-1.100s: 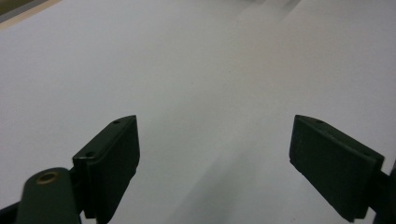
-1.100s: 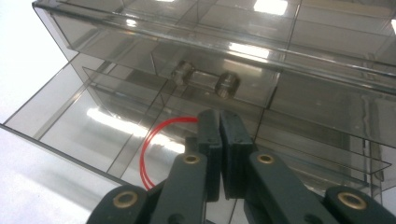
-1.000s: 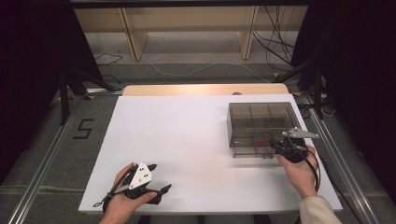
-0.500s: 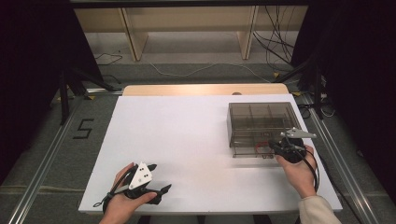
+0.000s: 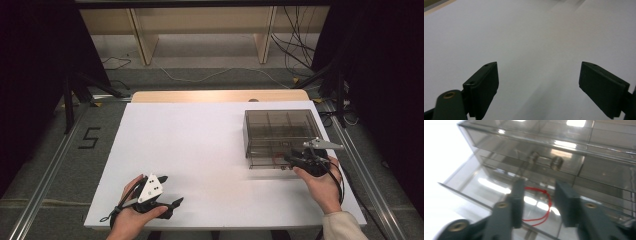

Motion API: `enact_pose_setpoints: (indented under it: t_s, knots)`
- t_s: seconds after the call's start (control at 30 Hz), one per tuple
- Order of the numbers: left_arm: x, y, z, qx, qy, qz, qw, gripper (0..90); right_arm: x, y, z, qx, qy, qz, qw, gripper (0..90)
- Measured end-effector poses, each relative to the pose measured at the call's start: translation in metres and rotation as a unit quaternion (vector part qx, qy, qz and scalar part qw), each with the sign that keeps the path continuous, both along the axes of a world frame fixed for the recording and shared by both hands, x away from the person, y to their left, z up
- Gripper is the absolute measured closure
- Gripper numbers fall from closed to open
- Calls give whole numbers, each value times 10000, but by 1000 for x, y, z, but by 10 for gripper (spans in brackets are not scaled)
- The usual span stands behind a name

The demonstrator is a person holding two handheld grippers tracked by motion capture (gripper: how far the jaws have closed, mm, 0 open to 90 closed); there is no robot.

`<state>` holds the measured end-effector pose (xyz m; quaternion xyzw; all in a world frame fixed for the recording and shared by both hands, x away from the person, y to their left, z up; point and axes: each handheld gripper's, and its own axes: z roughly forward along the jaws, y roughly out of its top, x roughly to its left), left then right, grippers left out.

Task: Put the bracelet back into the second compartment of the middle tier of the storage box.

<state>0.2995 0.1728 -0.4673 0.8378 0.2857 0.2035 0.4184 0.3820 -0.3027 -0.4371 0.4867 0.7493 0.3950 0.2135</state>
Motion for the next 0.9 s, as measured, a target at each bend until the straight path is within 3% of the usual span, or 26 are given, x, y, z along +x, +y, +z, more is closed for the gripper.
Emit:
enact_pose_setpoints:
  t_s: [0.07,0.2,0.47,0.9]
  knots:
    - [0,0,0,-6,4,6,10000,159,-3,0,2,53,0,77,10000,431]
    - [0,0,0,-16,17,5,10000,159,-13,-2,6,183,-72,194,9996,351]
    - [0,-1,-1,-17,29,6,10000,159,-37,-3,2,164,-103,496,9986,274]
    - [0,-7,-1,-145,100,-83,9998,160,-65,-6,-10,158,-32,687,9975,215]
